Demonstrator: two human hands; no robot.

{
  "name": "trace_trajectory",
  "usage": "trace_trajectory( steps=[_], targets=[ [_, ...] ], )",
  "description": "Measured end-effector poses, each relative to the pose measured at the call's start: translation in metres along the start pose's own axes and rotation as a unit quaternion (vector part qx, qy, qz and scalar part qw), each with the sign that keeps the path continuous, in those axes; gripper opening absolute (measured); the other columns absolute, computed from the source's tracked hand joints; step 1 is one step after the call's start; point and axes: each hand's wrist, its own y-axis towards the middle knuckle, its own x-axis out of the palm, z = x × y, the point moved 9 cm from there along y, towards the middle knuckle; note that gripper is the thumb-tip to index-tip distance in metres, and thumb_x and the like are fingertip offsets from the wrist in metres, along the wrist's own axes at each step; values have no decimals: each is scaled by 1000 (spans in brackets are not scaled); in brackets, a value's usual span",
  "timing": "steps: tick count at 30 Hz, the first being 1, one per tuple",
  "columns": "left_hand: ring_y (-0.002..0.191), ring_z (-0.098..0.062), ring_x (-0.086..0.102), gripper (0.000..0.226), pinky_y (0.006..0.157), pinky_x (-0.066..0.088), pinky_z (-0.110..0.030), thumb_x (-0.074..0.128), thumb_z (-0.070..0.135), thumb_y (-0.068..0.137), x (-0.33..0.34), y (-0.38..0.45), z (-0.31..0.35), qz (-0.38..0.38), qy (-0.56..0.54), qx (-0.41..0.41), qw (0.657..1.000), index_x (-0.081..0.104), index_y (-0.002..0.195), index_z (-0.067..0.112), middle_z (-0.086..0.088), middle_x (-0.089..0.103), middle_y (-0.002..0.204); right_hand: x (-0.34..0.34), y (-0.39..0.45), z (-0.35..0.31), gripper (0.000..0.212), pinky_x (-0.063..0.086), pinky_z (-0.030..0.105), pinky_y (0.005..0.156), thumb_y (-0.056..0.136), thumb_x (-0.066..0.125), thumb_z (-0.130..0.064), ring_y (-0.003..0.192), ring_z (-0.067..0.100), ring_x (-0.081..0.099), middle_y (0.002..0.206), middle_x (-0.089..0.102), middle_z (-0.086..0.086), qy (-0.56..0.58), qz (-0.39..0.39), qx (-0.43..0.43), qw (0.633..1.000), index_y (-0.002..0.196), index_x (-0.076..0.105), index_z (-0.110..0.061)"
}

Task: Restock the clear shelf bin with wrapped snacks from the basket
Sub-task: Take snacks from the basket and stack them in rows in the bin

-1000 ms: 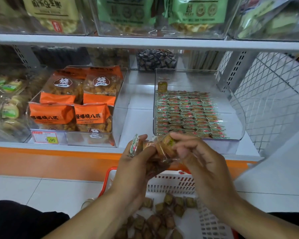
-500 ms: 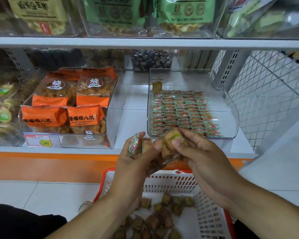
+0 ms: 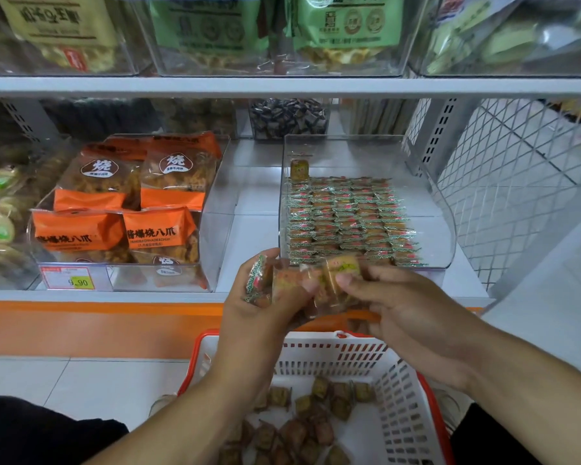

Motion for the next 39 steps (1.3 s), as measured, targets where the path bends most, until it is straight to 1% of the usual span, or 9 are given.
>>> trace_trajectory(
  steps=[4, 9, 13, 17, 20, 23, 28, 33, 39],
  targets=[
    [84, -21, 75, 56, 64, 60, -27, 86, 16, 62, 0, 0, 10, 20, 44, 42, 998, 69, 115, 28, -13, 74, 108, 3, 1, 2, 29, 48, 42, 99, 95, 63, -26, 117, 27, 67, 119, 74, 7, -27, -4, 10, 1000, 121, 72, -17],
    [88, -17, 76, 50, 68, 60, -24, 81, 20, 69, 11, 11, 30, 10, 69, 88, 994, 67, 116, 31, -6, 76, 103, 9, 13, -18, 46, 52, 36, 90, 81, 70, -12, 108, 26, 69, 120, 71, 18, 67, -44, 10, 997, 127, 66, -6],
    [93, -24, 75, 50, 75, 62, -39, 89, 17, 72, 14, 33, 51, 26, 72, 93, 993, 68, 114, 34, 10, 74, 95, 4, 33, -44, 54, 43, 44, 109, 82, 68, -10, 125, 31, 58, 137, 60, 21, 86, -81, 10, 993, 135, 61, -5],
    [94, -28, 76, 44, 82, 63, -48, 87, 13, 77, 15, 51, 64, 41, 88, 105, 990, 70, 108, 38, 13, 74, 94, -25, 81, -68, 53, 51, 39, 97, 75, 72, -6, 101, 26, 71, 114, 73, 17, 57, 20, -46, 997, 128, 64, -4],
    [90, -28, 77, 42, 78, 64, -45, 82, 7, 83, 22, 61, 61, 9, 107, 95, 990, 66, 112, 33, 2, 78, 93, -47, 128, -72, 51, 57, 51, 92, 77, 76, 6, 94, 33, 72, 109, 73, 19, -14, 149, -86, 985, 124, 59, -6],
    [89, -29, 77, 41, 75, 64, -43, 80, 7, 84, 27, 67, 59, -14, 128, 86, 988, 69, 105, 41, -4, 78, 95, -48, 173, -78, 49, 59, 36, 84, 74, 84, 4, 100, 26, 69, 112, 69, 11, -132, 217, -118, 960, 114, 61, -12],
    [83, -27, 77, 38, 75, 64, -43, 76, 4, 87, 26, 79, 54, -25, 98, 53, 993, 72, 97, 40, -8, 78, 90, -45, 232, -95, 40, 55, 18, 56, 73, 84, 2, 75, 9, 65, 89, 67, -5, -159, 252, -148, 943, 95, 62, -23],
    [85, -31, 76, 33, 79, 62, -44, 74, 3, 87, 23, 87, 49, -31, 37, 2, 999, 68, 110, 26, -14, 77, 94, -50, 265, -96, 42, 61, 37, 83, 86, 69, -5, 101, 25, 69, 117, 70, 7, -178, 252, -131, 942, 125, 64, -21],
    [99, -40, 74, 45, 86, 61, -52, 76, 7, 85, 21, 89, 49, -26, 12, -24, 999, 61, 125, 21, -21, 75, 106, -42, 268, -104, 68, 43, 25, 59, 87, 57, 0, 82, 21, 58, 109, 66, 9, -337, 295, -136, 884, 148, 32, -19]
  ],
)
